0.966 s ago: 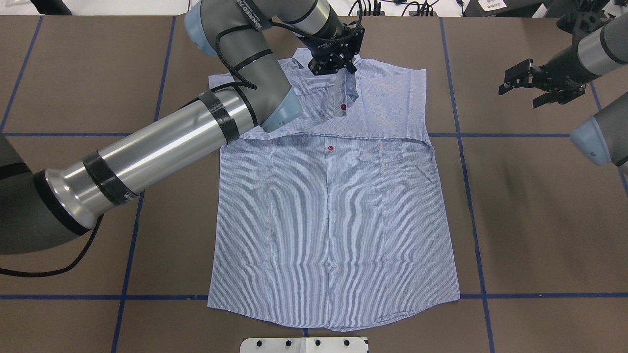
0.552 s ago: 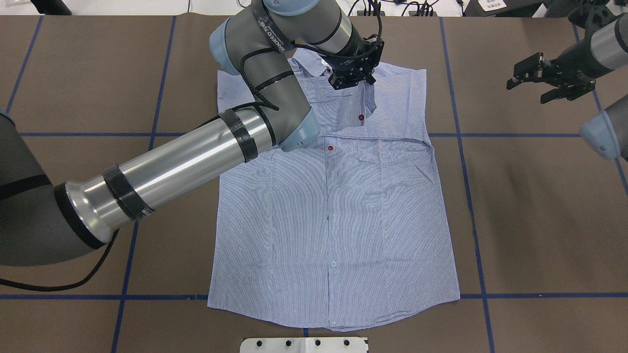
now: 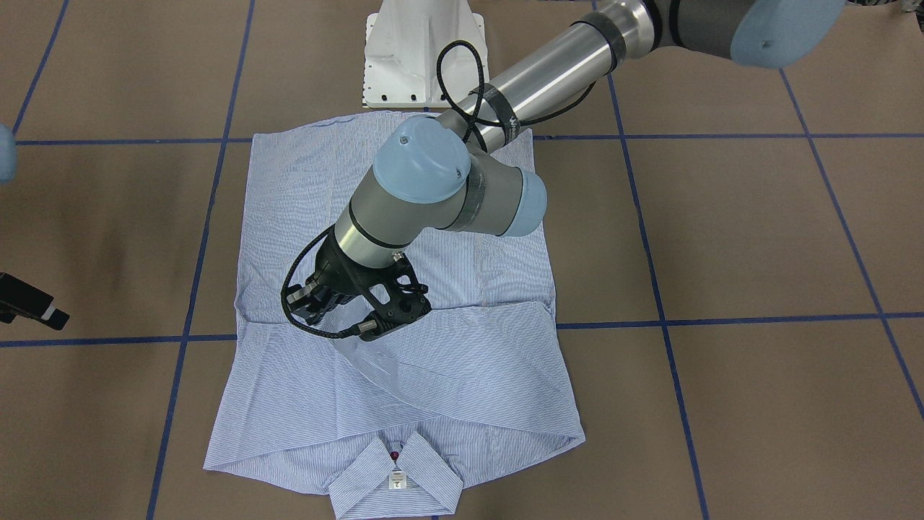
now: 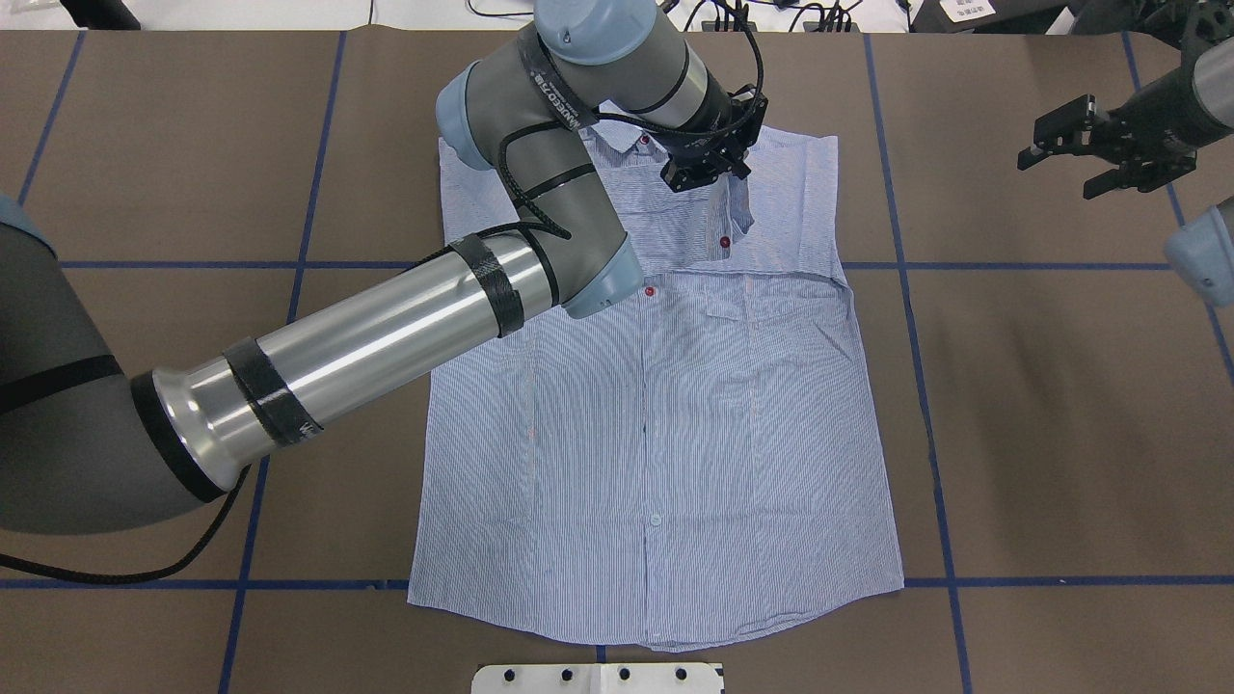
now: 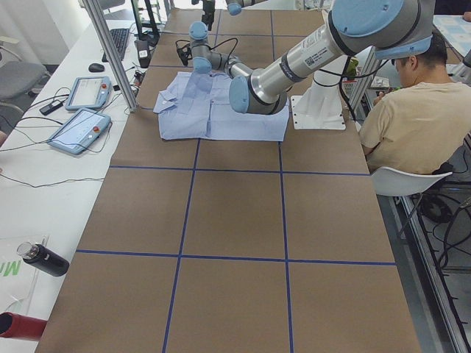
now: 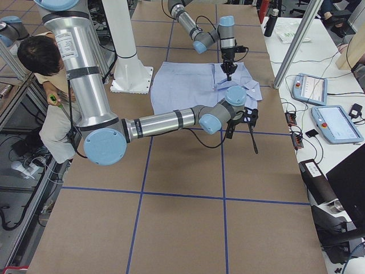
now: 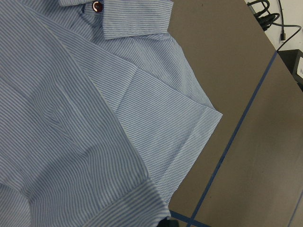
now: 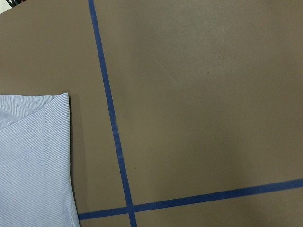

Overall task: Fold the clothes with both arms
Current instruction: 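Release the sleeve near the collar and lift the left gripper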

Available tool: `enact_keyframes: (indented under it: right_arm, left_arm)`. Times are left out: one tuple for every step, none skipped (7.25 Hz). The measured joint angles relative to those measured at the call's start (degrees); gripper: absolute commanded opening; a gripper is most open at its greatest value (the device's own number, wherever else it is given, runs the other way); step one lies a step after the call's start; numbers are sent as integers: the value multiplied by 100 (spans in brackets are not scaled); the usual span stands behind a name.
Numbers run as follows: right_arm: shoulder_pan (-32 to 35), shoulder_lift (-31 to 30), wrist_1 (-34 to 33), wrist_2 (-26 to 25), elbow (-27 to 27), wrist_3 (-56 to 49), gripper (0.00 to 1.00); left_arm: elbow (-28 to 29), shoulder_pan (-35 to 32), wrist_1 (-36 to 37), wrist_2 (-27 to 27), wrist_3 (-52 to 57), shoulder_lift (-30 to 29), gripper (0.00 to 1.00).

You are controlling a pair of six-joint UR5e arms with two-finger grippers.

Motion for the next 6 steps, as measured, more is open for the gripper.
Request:
enact_keyframes:
  right_arm:
    - [2, -2, -2, -6, -13, -4, 100]
    - [6, -2, -6, -7, -16, -8, 100]
    - [9, -5, -8, 4, -18, -8, 100]
    - [10, -11, -8, 10, -19, -6, 100]
    - [10, -19, -5, 11, -14, 6, 100]
    - [3, -20, 3, 4, 3, 42, 100]
  left_arm:
    - [57, 17, -91, 39, -2, 0, 0]
    - [93, 41, -161, 95, -5, -6, 0]
    - [108, 63, -204, 122, -25, -15, 51]
    - [112, 90, -263, 158, -73, -25, 68]
    - [114, 127, -327, 220, -117, -29, 72]
    - [111, 154, -359, 271, -150, -42, 73]
